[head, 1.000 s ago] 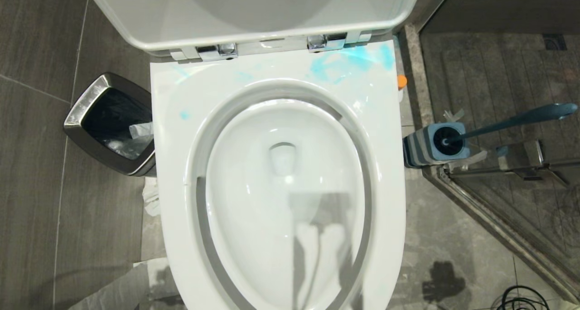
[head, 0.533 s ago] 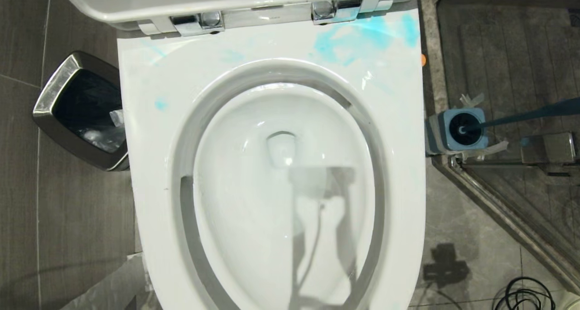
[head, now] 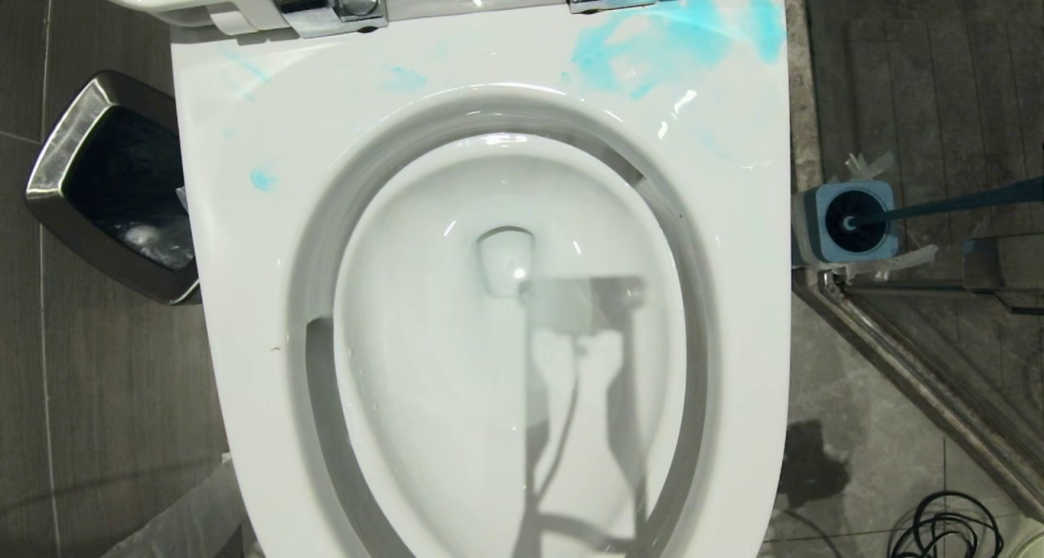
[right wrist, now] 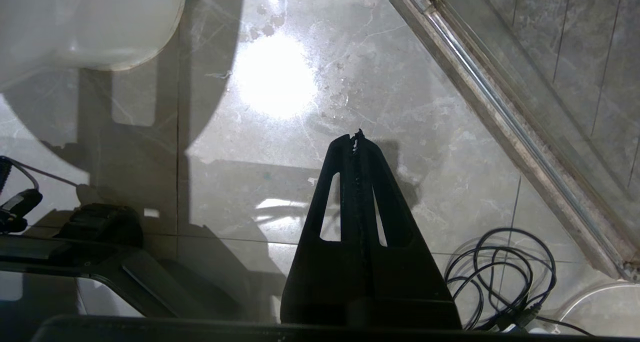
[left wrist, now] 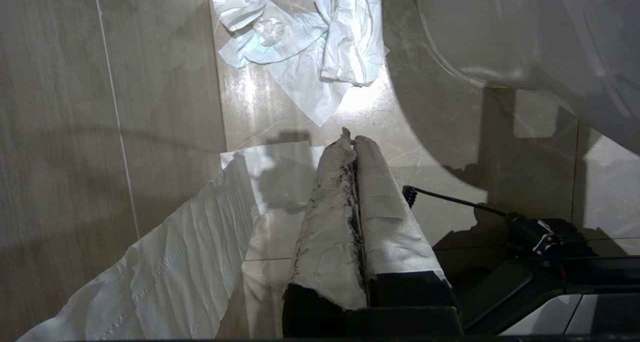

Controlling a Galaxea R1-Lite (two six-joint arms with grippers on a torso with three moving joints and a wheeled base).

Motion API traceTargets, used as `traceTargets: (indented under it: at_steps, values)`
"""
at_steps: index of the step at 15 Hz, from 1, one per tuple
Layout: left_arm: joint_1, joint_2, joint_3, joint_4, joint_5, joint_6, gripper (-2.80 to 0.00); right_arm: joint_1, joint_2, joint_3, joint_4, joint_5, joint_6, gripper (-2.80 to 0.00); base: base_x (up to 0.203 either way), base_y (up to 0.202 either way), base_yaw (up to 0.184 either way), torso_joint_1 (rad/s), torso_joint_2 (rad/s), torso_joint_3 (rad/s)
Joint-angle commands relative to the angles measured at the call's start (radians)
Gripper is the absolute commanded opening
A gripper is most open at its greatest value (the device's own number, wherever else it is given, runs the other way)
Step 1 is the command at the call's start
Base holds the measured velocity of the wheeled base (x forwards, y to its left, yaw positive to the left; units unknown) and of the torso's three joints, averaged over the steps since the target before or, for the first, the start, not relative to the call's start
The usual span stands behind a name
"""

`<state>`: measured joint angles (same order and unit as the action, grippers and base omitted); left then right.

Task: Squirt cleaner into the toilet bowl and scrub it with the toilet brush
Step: Pour in the cleaning agent

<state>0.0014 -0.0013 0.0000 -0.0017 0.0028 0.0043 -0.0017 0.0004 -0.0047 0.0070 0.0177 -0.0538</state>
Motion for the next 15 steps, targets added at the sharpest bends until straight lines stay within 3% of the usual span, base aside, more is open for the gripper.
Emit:
traceTargets:
  at_steps: [1,15]
  values:
    - [0.0,0.001,0.0,-0.001,0.0,0.0,-2.8,0.0,0.0,0.002,-0.002,0.001,-0.001,-2.8,0.0,0.0,0.0,0.0,0.0,0.0]
    - [0.0,0.001,0.0,0.0,0.0,-0.003,-2.8,0.0,0.0,0.003,-0.007,-0.01,0.019,-2.8,0.0,0.0,0.0,0.0,0.0,0.0]
